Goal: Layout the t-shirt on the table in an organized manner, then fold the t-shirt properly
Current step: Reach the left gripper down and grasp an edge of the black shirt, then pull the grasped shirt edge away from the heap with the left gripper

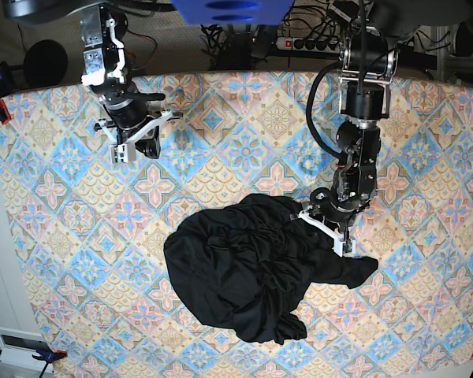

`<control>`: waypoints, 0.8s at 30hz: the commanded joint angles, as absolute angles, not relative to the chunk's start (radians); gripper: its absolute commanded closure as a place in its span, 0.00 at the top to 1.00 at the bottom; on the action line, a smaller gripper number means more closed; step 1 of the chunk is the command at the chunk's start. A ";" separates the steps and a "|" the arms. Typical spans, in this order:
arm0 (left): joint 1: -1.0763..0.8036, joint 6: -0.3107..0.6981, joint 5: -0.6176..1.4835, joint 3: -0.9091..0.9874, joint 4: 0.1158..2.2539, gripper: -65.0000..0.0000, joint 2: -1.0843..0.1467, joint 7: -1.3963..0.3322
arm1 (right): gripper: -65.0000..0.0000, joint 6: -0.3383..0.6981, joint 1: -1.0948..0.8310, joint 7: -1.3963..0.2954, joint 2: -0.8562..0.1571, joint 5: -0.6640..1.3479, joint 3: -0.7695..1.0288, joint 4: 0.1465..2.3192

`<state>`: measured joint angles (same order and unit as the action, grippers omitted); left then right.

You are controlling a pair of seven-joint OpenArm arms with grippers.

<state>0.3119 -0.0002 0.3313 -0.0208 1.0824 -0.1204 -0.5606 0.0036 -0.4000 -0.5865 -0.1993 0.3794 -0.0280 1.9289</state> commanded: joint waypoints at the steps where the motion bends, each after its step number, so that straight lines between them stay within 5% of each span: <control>1: 0.328 0.005 0.334 -0.024 1.082 0.41 -0.113 -0.572 | 0.00 0.007 -0.394 -0.562 -0.205 0.384 -0.024 1.946; 5: 0.328 0.007 0.334 -0.024 1.082 0.35 -0.077 -0.578 | 0.00 0.007 -0.392 -0.562 -0.205 0.384 -0.024 1.945; 11: 0.306 0.007 0.335 -0.019 1.086 0.00 -0.091 -0.578 | 0.00 0.007 -0.392 -0.562 -0.205 0.384 -0.024 1.931; 24: -0.114 0.007 0.521 0.110 1.538 0.00 -0.404 -0.578 | 0.00 0.007 -0.275 -0.565 -0.205 0.384 -0.093 1.854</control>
<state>-0.1184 0.0162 0.5331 0.0956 1.5234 -0.3840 -0.5896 0.0044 -0.2790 -0.5900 -0.1989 0.3752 -0.0963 1.8385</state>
